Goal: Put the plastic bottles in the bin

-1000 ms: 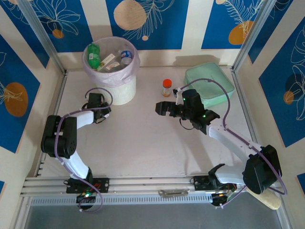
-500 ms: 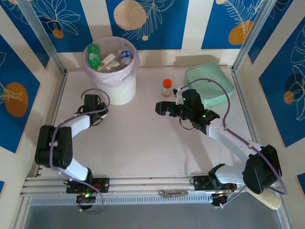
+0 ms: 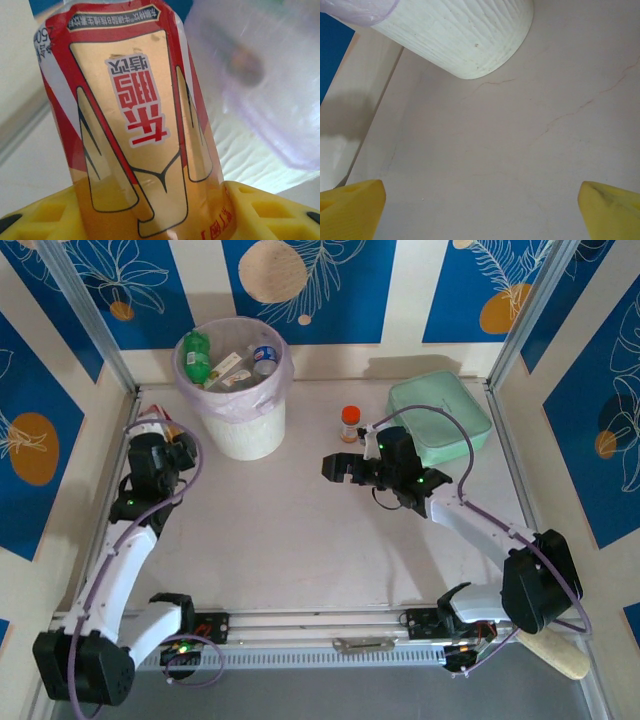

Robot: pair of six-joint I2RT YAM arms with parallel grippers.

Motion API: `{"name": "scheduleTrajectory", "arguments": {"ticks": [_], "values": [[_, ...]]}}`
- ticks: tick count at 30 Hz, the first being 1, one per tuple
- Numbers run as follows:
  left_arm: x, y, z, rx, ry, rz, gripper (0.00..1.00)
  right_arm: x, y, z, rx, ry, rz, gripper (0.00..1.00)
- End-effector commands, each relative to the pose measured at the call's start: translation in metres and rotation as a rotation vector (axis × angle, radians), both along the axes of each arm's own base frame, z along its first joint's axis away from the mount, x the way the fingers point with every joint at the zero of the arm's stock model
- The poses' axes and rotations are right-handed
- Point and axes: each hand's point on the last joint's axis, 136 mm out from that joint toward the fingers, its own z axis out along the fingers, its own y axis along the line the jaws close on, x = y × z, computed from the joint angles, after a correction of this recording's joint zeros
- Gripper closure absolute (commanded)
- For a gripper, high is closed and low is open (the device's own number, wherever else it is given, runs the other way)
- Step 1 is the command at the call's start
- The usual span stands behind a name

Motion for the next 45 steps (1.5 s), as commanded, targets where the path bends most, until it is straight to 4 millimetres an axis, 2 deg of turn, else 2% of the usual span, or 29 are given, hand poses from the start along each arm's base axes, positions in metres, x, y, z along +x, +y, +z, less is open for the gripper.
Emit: {"name": "scheduleTrajectory", "arguments": {"ticks": [1,3,6,13,19,24,29,34,37,39,45], "values": [[-0.004,0.003,0.058,0.086,-0.091,-0.02,0.63,0.004,0.004,0.008,0.03,-0.018,0.021,0.01],[0.001,-0.007,0.085,0.079,-0.135,-0.081,0.63,0.004,0.005,0.009,0.032,-0.021,0.022,0.01],[0.018,-0.03,0.109,0.052,-0.154,-0.203,0.63,0.003,0.003,0.009,0.035,-0.019,0.017,0.01],[0.068,-0.078,0.132,-0.021,-0.11,-0.448,0.63,-0.004,-0.007,0.012,0.022,-0.025,-0.016,0.01],[0.107,-0.101,0.114,-0.067,0.017,-0.55,0.62,-0.011,-0.027,0.011,-0.02,-0.023,-0.078,0.01],[0.132,-0.109,0.092,-0.065,0.09,-0.566,0.62,-0.014,-0.05,0.009,-0.053,-0.021,-0.164,0.01],[0.147,-0.112,0.07,-0.065,0.142,-0.558,0.61,-0.016,-0.067,0.01,-0.047,-0.021,-0.217,0.01],[0.155,-0.121,0.049,-0.086,0.195,-0.578,0.58,-0.017,-0.075,0.008,-0.045,-0.014,-0.246,0.01],[0.155,-0.129,0.042,-0.093,0.216,-0.595,0.5,-0.016,-0.076,0.007,-0.043,-0.011,-0.249,0.01],[0.154,-0.132,0.042,-0.09,0.217,-0.599,0.41,-0.016,-0.077,0.007,-0.044,-0.011,-0.249,0.01],[0.15,-0.132,0.063,-0.084,0.157,-0.588,0.17,-0.015,-0.08,0.006,-0.046,-0.011,-0.257,0.01]]}}
